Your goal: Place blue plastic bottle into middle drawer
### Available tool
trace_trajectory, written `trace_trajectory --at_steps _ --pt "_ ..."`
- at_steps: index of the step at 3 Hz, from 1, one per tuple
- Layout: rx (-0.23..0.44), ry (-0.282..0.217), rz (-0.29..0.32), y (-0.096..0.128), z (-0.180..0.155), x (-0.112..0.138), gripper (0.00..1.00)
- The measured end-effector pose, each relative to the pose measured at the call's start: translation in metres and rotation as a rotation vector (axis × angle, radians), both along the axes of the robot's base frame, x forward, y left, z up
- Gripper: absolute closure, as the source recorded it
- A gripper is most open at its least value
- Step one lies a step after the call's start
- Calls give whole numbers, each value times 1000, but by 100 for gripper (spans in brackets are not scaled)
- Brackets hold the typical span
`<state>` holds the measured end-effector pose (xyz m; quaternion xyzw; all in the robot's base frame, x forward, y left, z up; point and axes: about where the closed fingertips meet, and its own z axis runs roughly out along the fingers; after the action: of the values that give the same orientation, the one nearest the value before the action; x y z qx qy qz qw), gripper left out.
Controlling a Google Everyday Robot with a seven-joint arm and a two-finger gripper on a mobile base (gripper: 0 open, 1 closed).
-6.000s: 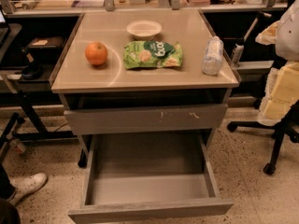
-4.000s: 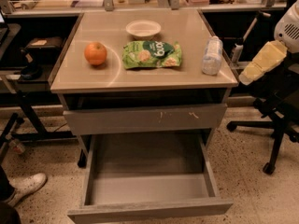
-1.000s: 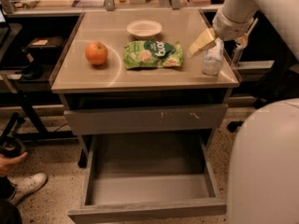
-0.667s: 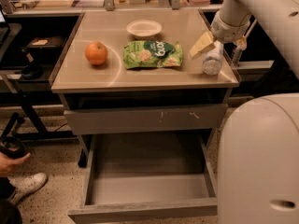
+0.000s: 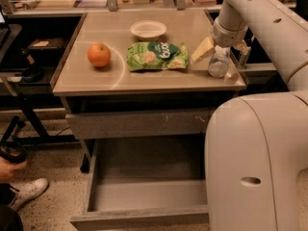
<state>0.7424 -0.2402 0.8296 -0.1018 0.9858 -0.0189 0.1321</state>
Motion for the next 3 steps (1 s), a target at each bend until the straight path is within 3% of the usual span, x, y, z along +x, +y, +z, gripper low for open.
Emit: trace_trajectory --at_steps 1,3 --pt "-6 14 -3 2 -8 7 0" --pt "-6 13 -3 2 -8 8 41"
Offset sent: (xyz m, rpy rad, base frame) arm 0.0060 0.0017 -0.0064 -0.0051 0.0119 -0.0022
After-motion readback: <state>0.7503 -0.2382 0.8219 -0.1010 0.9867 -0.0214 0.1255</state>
